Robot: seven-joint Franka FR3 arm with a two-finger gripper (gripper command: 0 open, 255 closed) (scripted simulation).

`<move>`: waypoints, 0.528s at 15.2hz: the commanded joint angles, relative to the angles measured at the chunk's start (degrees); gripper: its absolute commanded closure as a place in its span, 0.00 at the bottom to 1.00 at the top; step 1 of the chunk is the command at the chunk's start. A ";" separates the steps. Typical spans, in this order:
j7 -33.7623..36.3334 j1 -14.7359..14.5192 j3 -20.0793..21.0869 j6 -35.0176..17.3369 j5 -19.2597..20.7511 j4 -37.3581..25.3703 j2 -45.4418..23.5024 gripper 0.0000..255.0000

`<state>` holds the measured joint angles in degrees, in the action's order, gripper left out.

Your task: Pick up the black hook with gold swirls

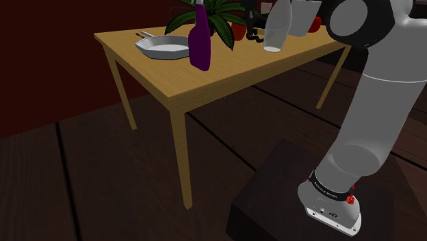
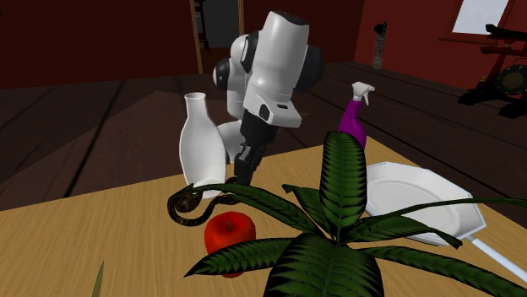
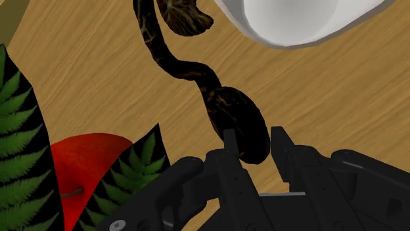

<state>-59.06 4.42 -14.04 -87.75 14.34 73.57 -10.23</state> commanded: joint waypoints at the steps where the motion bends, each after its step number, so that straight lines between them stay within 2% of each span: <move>1: -0.58 0.08 -0.03 2.12 -0.22 -3.16 -1.00 1.00; 6: -2.22 0.57 -0.23 7.15 -0.85 -11.29 -3.92 1.00; 8: -2.27 0.58 -0.24 7.31 -0.87 -11.56 -4.02 1.00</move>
